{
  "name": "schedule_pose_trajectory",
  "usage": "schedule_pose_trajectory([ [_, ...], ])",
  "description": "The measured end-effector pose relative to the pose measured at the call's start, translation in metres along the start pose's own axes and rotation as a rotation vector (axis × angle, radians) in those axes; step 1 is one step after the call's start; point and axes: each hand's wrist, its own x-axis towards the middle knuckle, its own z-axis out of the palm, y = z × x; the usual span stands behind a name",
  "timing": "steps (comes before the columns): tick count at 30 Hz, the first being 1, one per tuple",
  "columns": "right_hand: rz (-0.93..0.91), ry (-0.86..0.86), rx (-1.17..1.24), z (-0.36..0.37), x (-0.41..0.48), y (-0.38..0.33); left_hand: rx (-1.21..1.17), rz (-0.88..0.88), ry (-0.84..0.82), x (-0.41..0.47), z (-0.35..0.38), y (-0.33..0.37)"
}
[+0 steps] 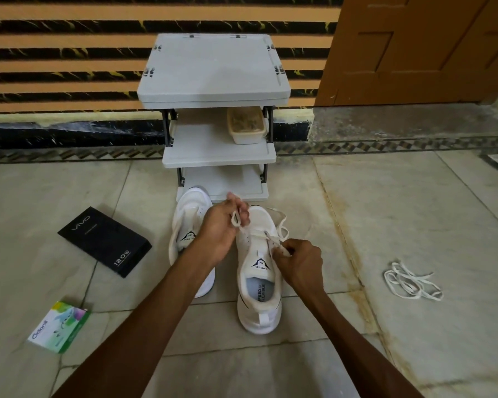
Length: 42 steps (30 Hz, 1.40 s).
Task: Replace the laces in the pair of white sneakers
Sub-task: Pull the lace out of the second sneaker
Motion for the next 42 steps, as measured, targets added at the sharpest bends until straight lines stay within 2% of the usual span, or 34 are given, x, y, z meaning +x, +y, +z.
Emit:
schedule_pose_trajectory([
  [3, 0.003, -0.001, 0.005, 0.001, 0.001, 0.0, 1.293, 0.193, -0.063, 0.001, -0.006, -0.014],
  [4, 0.003, -0.002, 0.001, 0.001, 0.001, 0.0, 1.542, 0.178, -0.115, 0.0, -0.008, -0.022],
  [6, 0.005, -0.008, -0.019, 0.003, 0.001, -0.002, 1.715, 0.2, -0.087, -0.002, -0.004, -0.033],
  [7, 0.006, -0.003, -0.026, 0.004, 0.0, -0.002, 1.69, 0.253, -0.046, -0.002, -0.001, -0.035],
  [9, -0.004, 0.012, -0.023, 0.004, 0.0, -0.001, 1.456, 0.304, 0.101, 0.001, 0.003, -0.037],
  [13, -0.061, -0.007, 0.025, -0.001, -0.001, 0.005, 0.499, 0.1, 0.321, -0.003, 0.009, -0.022],
  [14, -0.068, -0.009, 0.032, -0.002, -0.001, 0.006, 0.324, 0.087, 0.391, -0.003, 0.005, -0.018],
  [15, -0.069, -0.013, 0.041, -0.003, -0.001, 0.006, 0.281, 0.099, 0.436, -0.002, 0.0, -0.014],
  [17, -0.073, -0.026, 0.041, -0.003, 0.0, 0.005, 0.532, 0.113, 0.455, -0.003, -0.008, -0.007],
  [22, -0.113, -0.05, -0.022, -0.003, 0.0, 0.001, 1.35, 0.031, 0.205, -0.018, -0.01, -0.013],
  [26, -0.14, -0.121, -0.174, -0.002, 0.005, -0.009, 1.842, 0.206, 0.234, -0.044, -0.002, -0.029],
  [29, -0.169, -0.213, -0.199, -0.003, 0.016, -0.015, 1.829, 0.239, 0.257, -0.055, -0.001, -0.041],
  [35, -0.108, -0.287, -0.019, -0.006, 0.022, -0.01, 1.708, 0.205, 0.338, -0.056, -0.011, -0.038],
  [37, -0.24, -0.316, -0.139, 0.0, 0.024, -0.017, 1.675, 0.203, 0.328, -0.055, -0.011, -0.036],
  [39, -0.369, -0.385, -0.397, 0.005, 0.026, -0.028, 1.652, 0.209, 0.331, -0.055, -0.011, -0.036],
  [42, -0.427, -0.427, -0.678, 0.013, 0.028, -0.042, 1.618, 0.233, 0.339, -0.055, -0.012, -0.038],
])
